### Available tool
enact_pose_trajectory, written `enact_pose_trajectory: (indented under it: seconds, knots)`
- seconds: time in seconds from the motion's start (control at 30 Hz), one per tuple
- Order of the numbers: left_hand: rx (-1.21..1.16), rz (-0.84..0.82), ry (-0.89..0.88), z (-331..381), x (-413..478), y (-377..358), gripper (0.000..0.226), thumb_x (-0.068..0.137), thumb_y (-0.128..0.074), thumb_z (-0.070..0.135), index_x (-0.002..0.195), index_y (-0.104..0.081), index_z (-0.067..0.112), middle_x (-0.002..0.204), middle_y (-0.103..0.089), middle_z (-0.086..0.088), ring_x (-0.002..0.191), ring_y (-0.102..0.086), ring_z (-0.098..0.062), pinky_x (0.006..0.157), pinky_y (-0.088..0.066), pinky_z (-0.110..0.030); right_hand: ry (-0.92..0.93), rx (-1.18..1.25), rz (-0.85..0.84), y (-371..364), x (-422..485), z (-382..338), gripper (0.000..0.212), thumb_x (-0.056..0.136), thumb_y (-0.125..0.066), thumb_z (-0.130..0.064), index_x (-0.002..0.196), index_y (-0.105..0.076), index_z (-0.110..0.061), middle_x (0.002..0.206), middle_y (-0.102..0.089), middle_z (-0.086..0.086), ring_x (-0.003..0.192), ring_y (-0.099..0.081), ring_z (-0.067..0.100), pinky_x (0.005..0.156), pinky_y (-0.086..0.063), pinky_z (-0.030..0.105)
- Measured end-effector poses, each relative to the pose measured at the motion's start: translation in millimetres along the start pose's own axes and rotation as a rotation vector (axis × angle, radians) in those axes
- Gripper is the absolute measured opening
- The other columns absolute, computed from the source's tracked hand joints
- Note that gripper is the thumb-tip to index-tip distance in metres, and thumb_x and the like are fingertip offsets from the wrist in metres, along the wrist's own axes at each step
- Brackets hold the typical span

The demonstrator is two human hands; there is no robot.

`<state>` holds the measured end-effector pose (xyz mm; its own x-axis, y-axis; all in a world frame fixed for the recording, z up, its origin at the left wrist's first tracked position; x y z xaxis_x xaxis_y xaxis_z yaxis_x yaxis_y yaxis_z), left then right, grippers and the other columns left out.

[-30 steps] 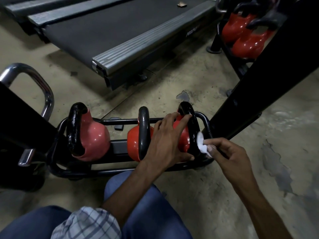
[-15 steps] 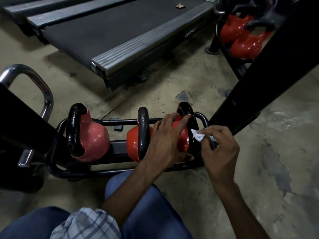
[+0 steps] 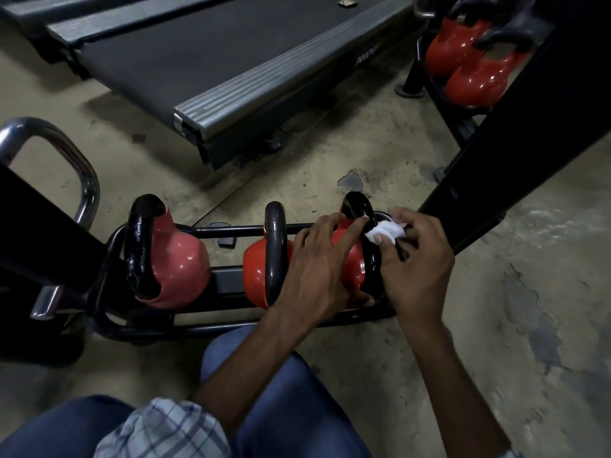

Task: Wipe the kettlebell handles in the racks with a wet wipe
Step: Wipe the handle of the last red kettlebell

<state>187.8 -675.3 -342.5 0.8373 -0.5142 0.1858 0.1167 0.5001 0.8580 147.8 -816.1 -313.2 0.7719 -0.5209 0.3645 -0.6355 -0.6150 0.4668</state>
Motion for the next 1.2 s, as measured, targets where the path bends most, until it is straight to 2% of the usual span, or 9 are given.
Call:
enact_pose_trajectory:
  seconds: [0.13, 0.33, 0.43, 0.57, 0.67, 0.73, 0.9, 1.03, 1.2]
  knots:
    - [0.0, 0.002, 0.01, 1.1, -1.3, -1.0, 0.124, 0.054, -0.087, 0.061, 0.156, -0.023, 0.033, 0.156, -0.03, -0.007, 0.142, -0.033, -0.024, 0.114, -0.027, -0.042, -0.146, 0.104, -0.058, -2.7, 18.3, 16.8, 0.01, 0.086, -0.08, -0.019, 0.095, -0.078, -0.023, 0.094, -0.075, -0.008, 0.089, -0.072, 0.005, 0.084, -0.06, 0.029]
    - [-0.026, 0.002, 0.028, -1.5, -0.6, -2.9, 0.124, 0.054, -0.088, 0.059, 0.156, -0.021, 0.035, 0.157, -0.029, -0.005, 0.143, -0.031, -0.023, 0.116, -0.029, -0.046, -0.175, 0.101, -0.091, 27.9, -33.9, 25.2, 0.013, 0.085, -0.081, -0.018, 0.098, -0.079, -0.017, 0.092, -0.076, -0.006, 0.09, -0.073, 0.007, 0.081, -0.056, 0.017]
    - [-0.025, 0.005, 0.032, -0.2, -0.4, -1.9, 0.124, 0.053, -0.089, 0.058, 0.155, -0.023, 0.035, 0.156, -0.03, -0.005, 0.142, -0.032, -0.023, 0.116, -0.029, -0.044, -0.384, 0.276, -0.135, 8.7, -14.4, 35.6, 0.014, 0.085, -0.08, -0.019, 0.099, -0.079, -0.015, 0.092, -0.079, -0.002, 0.09, -0.075, 0.012, 0.081, -0.058, 0.024]
    - [-0.016, 0.003, 0.038, 1.0, -4.0, -2.1, 0.124, 0.054, -0.087, 0.06, 0.156, -0.021, 0.035, 0.156, -0.03, -0.005, 0.142, -0.032, -0.023, 0.115, -0.028, -0.041, -0.894, 0.726, -0.299, -54.2, 40.0, 63.8, 0.026, 0.087, -0.077, -0.02, 0.11, -0.074, -0.009, 0.094, -0.077, 0.006, 0.08, -0.073, 0.015, 0.072, -0.06, 0.028]
    - [-0.012, 0.003, 0.044, 1.1, -5.8, -2.1, 0.123, 0.056, -0.086, 0.061, 0.157, -0.018, 0.037, 0.157, -0.029, -0.003, 0.143, -0.029, -0.021, 0.115, -0.023, -0.038, -1.068, 0.629, -0.406, -78.7, 55.5, 82.8, 0.04, 0.081, -0.081, -0.029, 0.115, -0.071, -0.009, 0.102, -0.071, 0.009, 0.081, -0.07, 0.018, 0.09, -0.059, 0.034]
    - [-0.01, 0.002, 0.044, 1.6, -5.4, -2.2, 0.123, 0.057, -0.086, 0.061, 0.157, -0.017, 0.037, 0.157, -0.028, -0.003, 0.144, -0.029, -0.021, 0.115, -0.022, -0.038, -1.091, 0.619, -0.392, -80.4, 54.4, 84.4, 0.042, 0.081, -0.082, -0.028, 0.115, -0.071, -0.006, 0.099, -0.072, 0.008, 0.08, -0.07, 0.019, 0.089, -0.06, 0.034]
    - [-0.016, 0.01, 0.048, 1.5, -3.1, -1.3, 0.123, 0.055, -0.087, 0.061, 0.156, -0.02, 0.037, 0.157, -0.029, -0.004, 0.144, -0.029, -0.022, 0.118, -0.025, -0.042, -0.807, 0.749, -0.301, -49.0, 44.2, 71.0, 0.029, 0.086, -0.077, -0.011, 0.113, -0.074, -0.002, 0.112, -0.076, 0.011, 0.106, -0.072, 0.023, 0.087, -0.06, 0.031]
    - [0.0, 0.009, 0.055, 1.6, -3.0, -1.3, 0.123, 0.055, -0.086, 0.061, 0.156, -0.02, 0.036, 0.157, -0.029, -0.003, 0.143, -0.029, -0.022, 0.117, -0.026, -0.042, -0.443, 0.41, -0.259, -44.2, 62.9, 51.3, 0.012, 0.081, -0.082, -0.016, 0.093, -0.08, -0.015, 0.094, -0.079, 0.003, 0.096, -0.075, 0.018, 0.091, -0.059, 0.034]
    - [0.004, 0.014, 0.059, 3.4, -7.6, -1.7, 0.121, 0.059, -0.085, 0.061, 0.157, -0.018, 0.037, 0.158, -0.027, -0.004, 0.145, -0.028, -0.023, 0.116, -0.023, -0.041, -0.137, 0.118, -0.596, -85.9, 122.3, 27.9, 0.024, 0.076, -0.082, -0.009, 0.096, -0.08, -0.023, 0.091, -0.078, -0.002, 0.091, -0.075, 0.013, 0.088, -0.06, 0.037]
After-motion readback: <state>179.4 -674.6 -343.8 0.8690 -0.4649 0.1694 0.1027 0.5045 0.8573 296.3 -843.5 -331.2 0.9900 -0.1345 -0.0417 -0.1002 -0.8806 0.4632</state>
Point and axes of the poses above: each hand's wrist, its own x-axis towards the middle knuckle, its own y-axis out of the back of the hand, z = x × y, the point moved 5 cm from there along x, towards the middle knuckle
